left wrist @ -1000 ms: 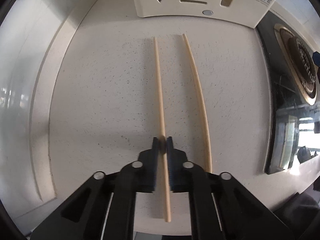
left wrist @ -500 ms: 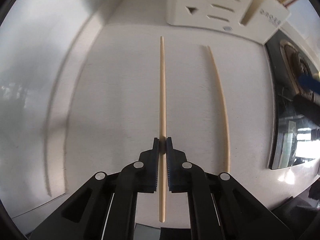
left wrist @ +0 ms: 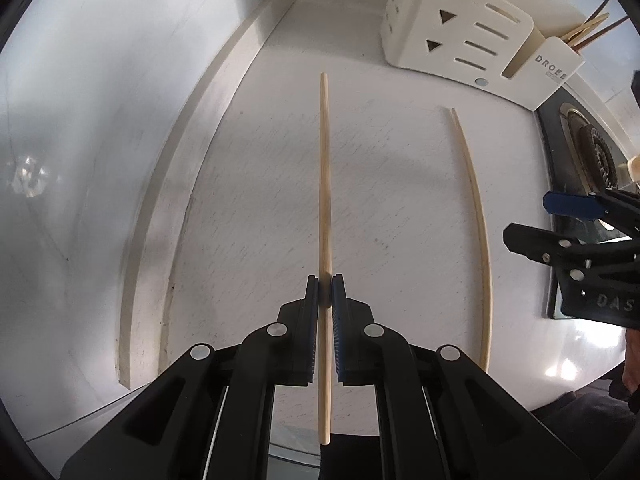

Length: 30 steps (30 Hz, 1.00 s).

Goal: Organize utensils
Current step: 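Grasp the last pale chopstick with the right tool, then lift both pale chopsticks upright and carry them over the white holder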

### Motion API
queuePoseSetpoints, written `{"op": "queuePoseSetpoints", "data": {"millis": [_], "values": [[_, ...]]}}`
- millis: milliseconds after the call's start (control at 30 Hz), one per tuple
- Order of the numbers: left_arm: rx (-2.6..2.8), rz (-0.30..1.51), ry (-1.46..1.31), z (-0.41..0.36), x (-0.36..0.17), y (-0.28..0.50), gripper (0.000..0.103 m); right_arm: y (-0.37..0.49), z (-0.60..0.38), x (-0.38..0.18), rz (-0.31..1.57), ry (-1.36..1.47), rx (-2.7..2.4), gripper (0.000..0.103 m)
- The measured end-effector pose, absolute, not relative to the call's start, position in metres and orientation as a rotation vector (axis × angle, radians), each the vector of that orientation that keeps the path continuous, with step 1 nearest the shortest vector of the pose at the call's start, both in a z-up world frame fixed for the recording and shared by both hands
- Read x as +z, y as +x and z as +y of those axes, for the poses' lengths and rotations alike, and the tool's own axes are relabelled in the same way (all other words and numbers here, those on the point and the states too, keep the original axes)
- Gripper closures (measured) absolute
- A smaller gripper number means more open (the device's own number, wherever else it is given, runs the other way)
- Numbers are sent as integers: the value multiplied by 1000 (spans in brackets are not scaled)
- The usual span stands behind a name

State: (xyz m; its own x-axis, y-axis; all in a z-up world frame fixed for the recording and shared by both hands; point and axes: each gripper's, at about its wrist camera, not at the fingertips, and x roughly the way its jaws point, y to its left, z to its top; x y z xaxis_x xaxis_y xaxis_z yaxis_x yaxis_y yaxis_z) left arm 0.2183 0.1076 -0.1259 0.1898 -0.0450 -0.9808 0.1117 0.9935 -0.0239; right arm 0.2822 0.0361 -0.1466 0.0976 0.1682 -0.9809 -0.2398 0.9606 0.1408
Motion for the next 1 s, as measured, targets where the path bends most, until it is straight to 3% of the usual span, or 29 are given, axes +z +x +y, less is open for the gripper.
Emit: {"op": "queuePoseSetpoints", "data": {"millis": [167, 333, 600, 700, 767, 1000], "values": [[-140, 1366, 45, 111, -128, 219, 97, 292, 48, -160, 1519, -44, 280, 33], [-147, 1362, 23, 122, -126, 221, 97, 299, 53, -172, 1575, -53, 240, 49], [-144, 1350, 5, 130, -117, 219, 97, 313, 64, -185, 1626, -106, 230, 56], [-145, 1349, 24, 129, -115, 217, 97, 319, 73, -189, 1651, -161, 227, 66], [-150, 1346, 28, 126, -115, 214, 97, 326, 72, -192, 1686, -140, 226, 84], [-163, 1348, 23, 121, -112, 212, 97, 345, 67, -200, 1735, -98, 225, 96]]}}
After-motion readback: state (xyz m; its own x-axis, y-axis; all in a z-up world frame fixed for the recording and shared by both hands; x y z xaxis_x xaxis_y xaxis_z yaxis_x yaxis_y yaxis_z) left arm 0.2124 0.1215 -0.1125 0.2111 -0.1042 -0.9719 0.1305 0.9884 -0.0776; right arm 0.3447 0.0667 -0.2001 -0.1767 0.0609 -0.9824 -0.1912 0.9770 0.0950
